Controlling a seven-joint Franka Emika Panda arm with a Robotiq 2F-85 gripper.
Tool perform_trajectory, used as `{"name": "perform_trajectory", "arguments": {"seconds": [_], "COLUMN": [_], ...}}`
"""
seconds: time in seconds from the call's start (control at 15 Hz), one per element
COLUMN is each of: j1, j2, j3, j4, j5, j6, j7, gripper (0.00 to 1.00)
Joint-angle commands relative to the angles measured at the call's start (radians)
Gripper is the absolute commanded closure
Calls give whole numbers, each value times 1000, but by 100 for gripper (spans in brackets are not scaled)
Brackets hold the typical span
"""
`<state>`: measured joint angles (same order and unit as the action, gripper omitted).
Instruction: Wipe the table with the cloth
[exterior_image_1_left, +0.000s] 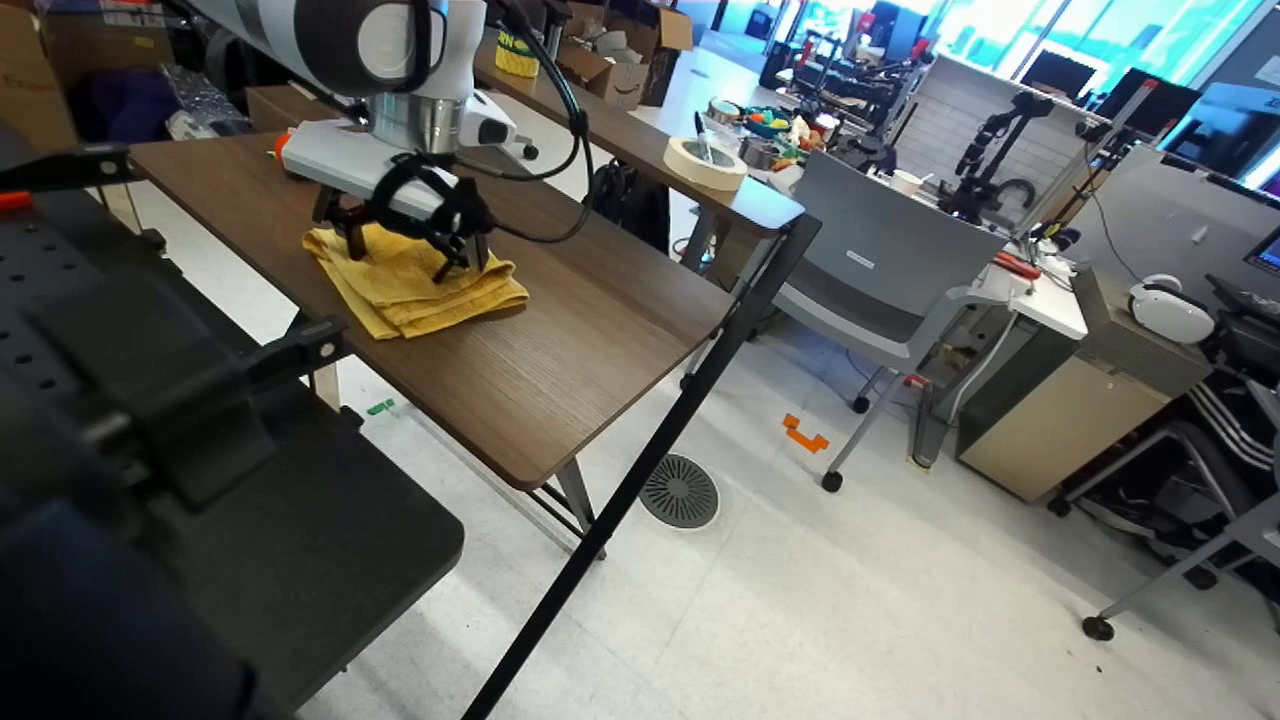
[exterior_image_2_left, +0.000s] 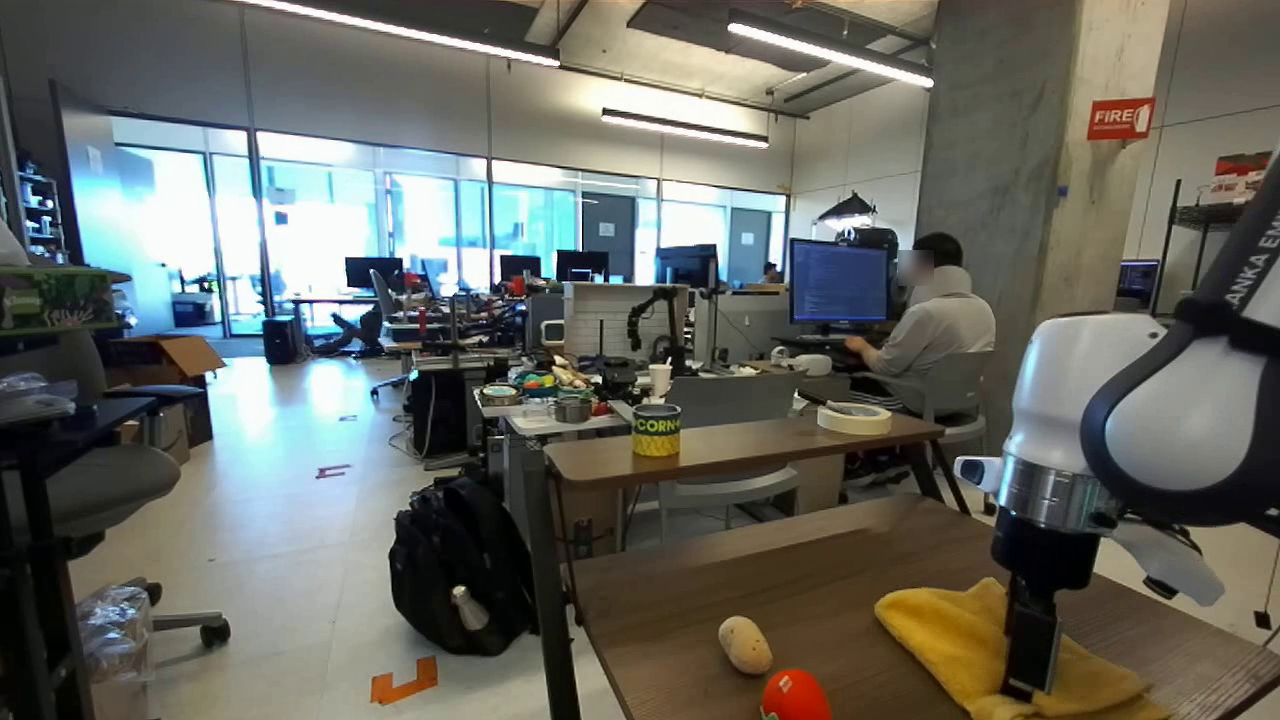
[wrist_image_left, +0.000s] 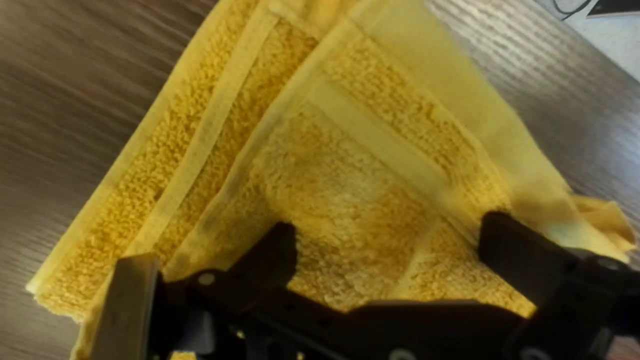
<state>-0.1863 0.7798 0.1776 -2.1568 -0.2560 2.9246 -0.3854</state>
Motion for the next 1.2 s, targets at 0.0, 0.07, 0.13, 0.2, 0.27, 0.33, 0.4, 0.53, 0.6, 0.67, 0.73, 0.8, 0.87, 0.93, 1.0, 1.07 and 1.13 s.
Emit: {"name": "perform_trajectory", "arguments": {"seconds": [0.0,0.07,0.13,0.2,0.27,0.33,0.4,0.53,0.6,0.67,0.73,0.8,0.87,0.93,1.0,1.07,1.13], "j1": [225,264,301,325,328,331,308,282,268,255,238,217,204,193,185,180,178], "j2": [164,205,224,238,252,271,287,329,354,380,405,430,455,465,474,483,484], "j3": [-132,-157,-194,-221,-241,-255,-255,-270,-280,-290,-296,-292,-291,-289,-285,-272,-265], "j4": [211,272,317,361,408,454,502,598,647,691,736,776,816,843,866,885,897], "j5": [32,42,50,62,81,98,119,154,168,179,188,202,209,218,228,243,251], "j6": [-33,-49,-55,-80,-114,-148,-184,-252,-286,-313,-341,-369,-391,-413,-432,-452,-465], "j7": [167,209,261,305,342,374,386,428,449,473,491,501,515,528,542,554,562], "gripper": [0,0,0,0,0,0,0,0,0,0,0,0,0,0,0,0,0]}}
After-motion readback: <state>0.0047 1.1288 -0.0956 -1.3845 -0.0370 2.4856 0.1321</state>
